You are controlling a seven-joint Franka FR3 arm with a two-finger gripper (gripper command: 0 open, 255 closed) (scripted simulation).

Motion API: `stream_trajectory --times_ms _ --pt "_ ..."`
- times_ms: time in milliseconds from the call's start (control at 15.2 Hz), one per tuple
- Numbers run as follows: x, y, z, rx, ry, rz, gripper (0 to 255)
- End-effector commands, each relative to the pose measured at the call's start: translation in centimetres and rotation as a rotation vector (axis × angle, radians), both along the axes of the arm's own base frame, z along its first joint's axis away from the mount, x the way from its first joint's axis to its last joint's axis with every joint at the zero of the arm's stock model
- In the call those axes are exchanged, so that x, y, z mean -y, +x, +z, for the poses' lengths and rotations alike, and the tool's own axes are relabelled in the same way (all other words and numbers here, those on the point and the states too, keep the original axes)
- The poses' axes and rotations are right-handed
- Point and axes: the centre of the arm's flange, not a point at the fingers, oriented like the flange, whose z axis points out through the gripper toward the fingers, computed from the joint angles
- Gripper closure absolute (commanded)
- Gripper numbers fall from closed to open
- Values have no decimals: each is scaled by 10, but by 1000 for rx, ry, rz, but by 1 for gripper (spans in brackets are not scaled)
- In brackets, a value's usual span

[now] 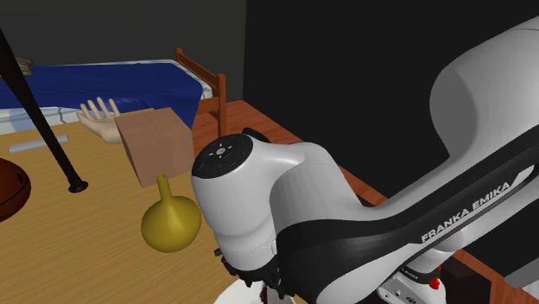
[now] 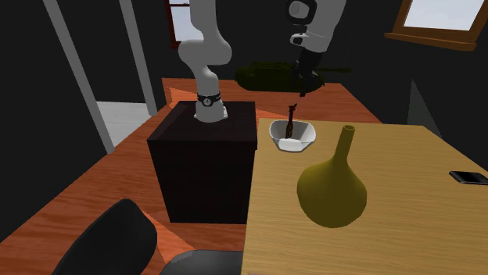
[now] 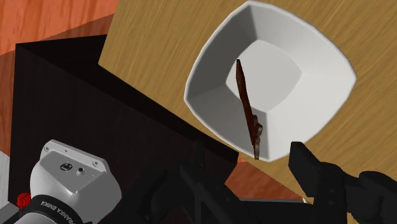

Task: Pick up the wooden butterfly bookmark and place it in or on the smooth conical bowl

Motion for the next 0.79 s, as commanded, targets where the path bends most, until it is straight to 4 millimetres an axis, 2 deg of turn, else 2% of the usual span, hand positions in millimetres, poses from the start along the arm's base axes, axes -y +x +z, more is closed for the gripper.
stream_trajectory --times_ms 0,198,462,726 --pt "0 0 0 0 0 0 0" --pt "0 0 0 0 0 0 0" --pt "-9 8 49 0 0 0 0" --pt "-9 8 49 0 0 0 0"
